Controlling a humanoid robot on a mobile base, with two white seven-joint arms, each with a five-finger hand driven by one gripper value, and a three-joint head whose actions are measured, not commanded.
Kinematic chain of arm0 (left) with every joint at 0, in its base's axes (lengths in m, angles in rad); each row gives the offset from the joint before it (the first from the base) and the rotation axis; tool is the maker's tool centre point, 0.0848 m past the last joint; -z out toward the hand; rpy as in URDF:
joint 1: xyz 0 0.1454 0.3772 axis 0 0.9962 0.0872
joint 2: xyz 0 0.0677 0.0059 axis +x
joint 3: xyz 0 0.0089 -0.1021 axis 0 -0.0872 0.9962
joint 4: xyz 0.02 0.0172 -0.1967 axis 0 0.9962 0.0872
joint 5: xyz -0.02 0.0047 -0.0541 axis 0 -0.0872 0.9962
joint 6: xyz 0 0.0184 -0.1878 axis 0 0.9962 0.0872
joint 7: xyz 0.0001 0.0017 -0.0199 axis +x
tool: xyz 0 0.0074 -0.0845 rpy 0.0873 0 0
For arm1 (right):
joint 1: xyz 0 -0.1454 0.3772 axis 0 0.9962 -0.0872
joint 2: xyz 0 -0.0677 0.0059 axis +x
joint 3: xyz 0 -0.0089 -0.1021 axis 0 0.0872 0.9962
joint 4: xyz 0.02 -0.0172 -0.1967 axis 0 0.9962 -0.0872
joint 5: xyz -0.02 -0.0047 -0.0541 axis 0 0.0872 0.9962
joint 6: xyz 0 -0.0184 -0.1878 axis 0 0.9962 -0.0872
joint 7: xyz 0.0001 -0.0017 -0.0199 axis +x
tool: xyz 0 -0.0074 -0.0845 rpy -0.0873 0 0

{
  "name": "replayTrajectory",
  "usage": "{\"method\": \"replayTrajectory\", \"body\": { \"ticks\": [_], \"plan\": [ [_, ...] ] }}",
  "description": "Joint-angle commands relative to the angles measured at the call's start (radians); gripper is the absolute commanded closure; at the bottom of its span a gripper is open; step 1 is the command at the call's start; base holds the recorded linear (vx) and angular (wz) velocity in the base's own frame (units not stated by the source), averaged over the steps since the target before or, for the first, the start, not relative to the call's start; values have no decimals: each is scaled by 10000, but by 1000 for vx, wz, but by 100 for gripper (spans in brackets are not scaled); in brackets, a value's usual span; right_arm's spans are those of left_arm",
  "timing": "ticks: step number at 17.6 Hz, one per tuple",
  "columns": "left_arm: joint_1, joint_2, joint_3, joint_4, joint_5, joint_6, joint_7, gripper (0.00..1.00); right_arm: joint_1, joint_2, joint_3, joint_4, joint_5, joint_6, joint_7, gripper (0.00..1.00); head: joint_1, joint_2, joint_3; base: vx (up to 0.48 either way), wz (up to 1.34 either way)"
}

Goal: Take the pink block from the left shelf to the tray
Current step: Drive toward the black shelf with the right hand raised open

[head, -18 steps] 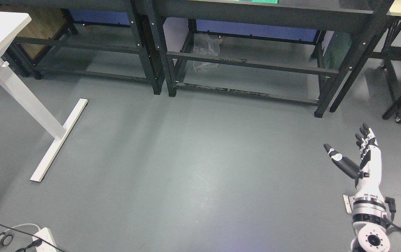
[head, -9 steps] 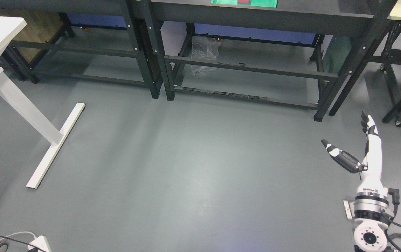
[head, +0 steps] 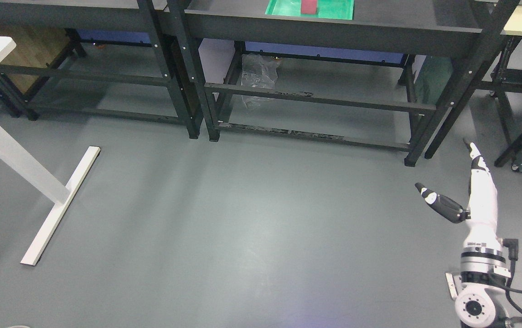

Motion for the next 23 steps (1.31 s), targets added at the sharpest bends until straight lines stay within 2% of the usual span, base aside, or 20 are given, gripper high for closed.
{"method": "replayTrajectory", "body": {
  "ticks": [1, 10, 13, 23],
  "plan": [
    [92, 175, 0, 0, -15, -8, -8, 0, -7, -69, 222, -45, 2100, 16, 106, 1, 0, 0, 0, 136, -52],
    [92, 175, 0, 0, -15, -8, -8, 0, 55, -207, 482, -45, 2238, -60, 198, 1, 0, 0, 0, 68, 23],
    [92, 175, 0, 0, -15, -8, -8, 0, 101, -268, 865, -45, 2590, -60, 824, 1, 0, 0, 0, 45, 138],
    [92, 175, 0, 0, -15, 7, -8, 0, 9, -145, 621, -30, 2514, 16, 827, 1, 0, 0, 0, 77, 118]
  ]
}}
